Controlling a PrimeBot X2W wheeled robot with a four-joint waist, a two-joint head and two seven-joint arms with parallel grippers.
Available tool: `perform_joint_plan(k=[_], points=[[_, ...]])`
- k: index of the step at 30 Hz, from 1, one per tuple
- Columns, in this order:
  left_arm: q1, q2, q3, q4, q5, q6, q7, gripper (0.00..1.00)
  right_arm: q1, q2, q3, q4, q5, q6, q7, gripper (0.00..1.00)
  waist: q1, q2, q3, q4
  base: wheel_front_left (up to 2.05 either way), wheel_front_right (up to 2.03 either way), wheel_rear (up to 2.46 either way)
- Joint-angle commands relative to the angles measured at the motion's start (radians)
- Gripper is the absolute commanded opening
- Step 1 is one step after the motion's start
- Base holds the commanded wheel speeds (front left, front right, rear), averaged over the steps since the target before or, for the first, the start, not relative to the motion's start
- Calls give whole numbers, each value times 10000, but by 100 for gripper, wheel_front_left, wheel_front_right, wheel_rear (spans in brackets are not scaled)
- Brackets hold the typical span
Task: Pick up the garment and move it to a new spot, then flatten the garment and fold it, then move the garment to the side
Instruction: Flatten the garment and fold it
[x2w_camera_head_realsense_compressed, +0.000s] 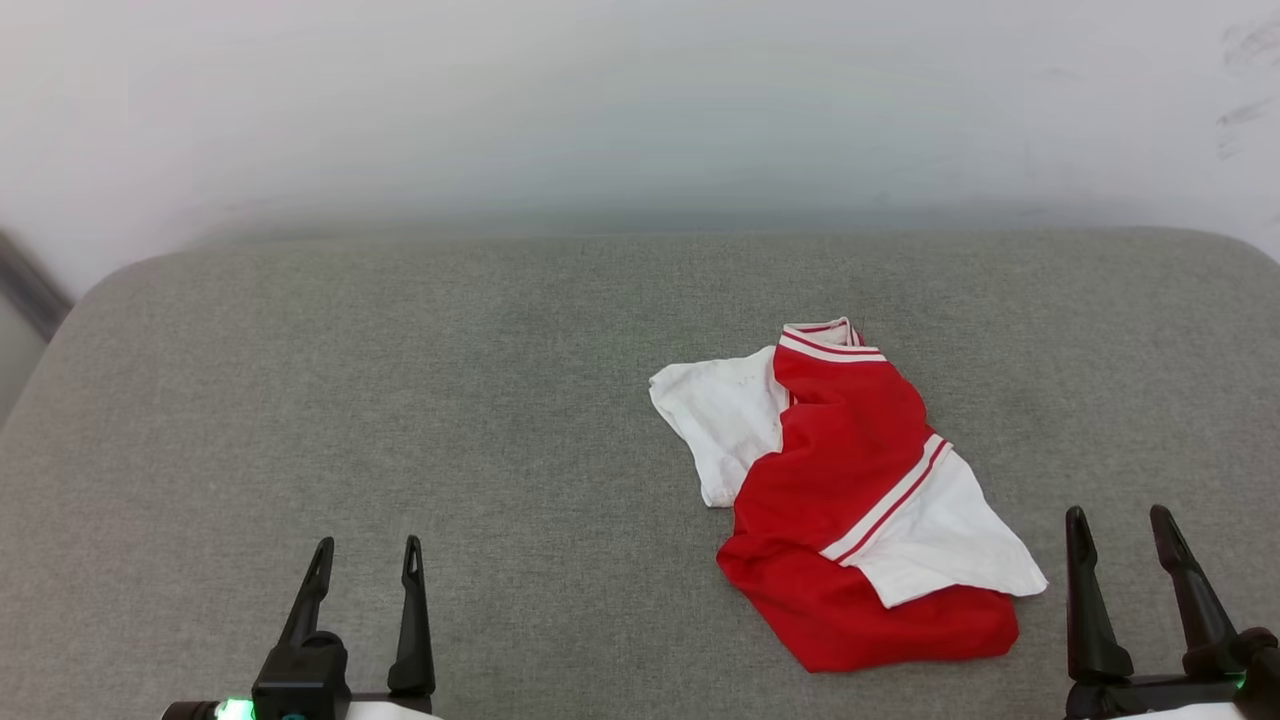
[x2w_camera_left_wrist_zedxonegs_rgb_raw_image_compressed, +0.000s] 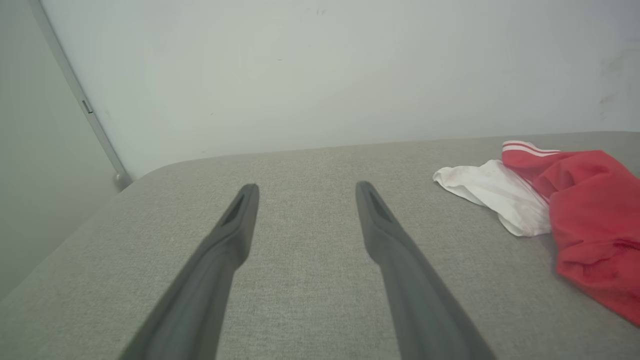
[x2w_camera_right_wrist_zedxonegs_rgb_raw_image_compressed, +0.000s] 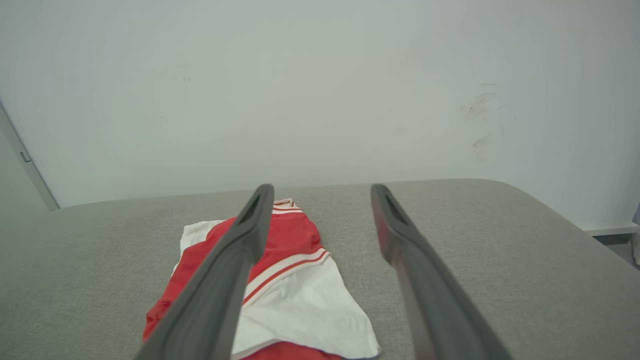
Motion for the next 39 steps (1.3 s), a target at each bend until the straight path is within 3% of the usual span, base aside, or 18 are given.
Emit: perform_joint_plan(k=[1, 16, 23, 32, 39], points=[[141, -64, 91, 56, 98, -98, -29, 100, 146, 5, 25, 32, 70, -3, -20, 100, 1, -1, -25, -3, 0, 0, 0], [171, -486, 499, 237, 498, -649, -30, 100, 126, 5, 108, 78, 42, -3, -20, 100, 1, -1, -95, 12, 0, 0, 0], [-843, -190, 715, 440, 521, -1272, -30, 100, -63, 5, 135, -2, -19, -3, -20, 100, 1, -1, 22, 8, 0, 0, 0], [-3890, 582, 602, 865, 620, -2297, -28, 100, -714, 5, 267, -283, -178, -3, -20, 100, 1, -1, 1008, -205, 0, 0, 0], [-7027, 1031, 219, 2129, 362, -2662, 341, 100, -1220, 7, 316, -500, -186, -3, -20, 100, 1, -1, 1909, -456, 0, 0, 0]])
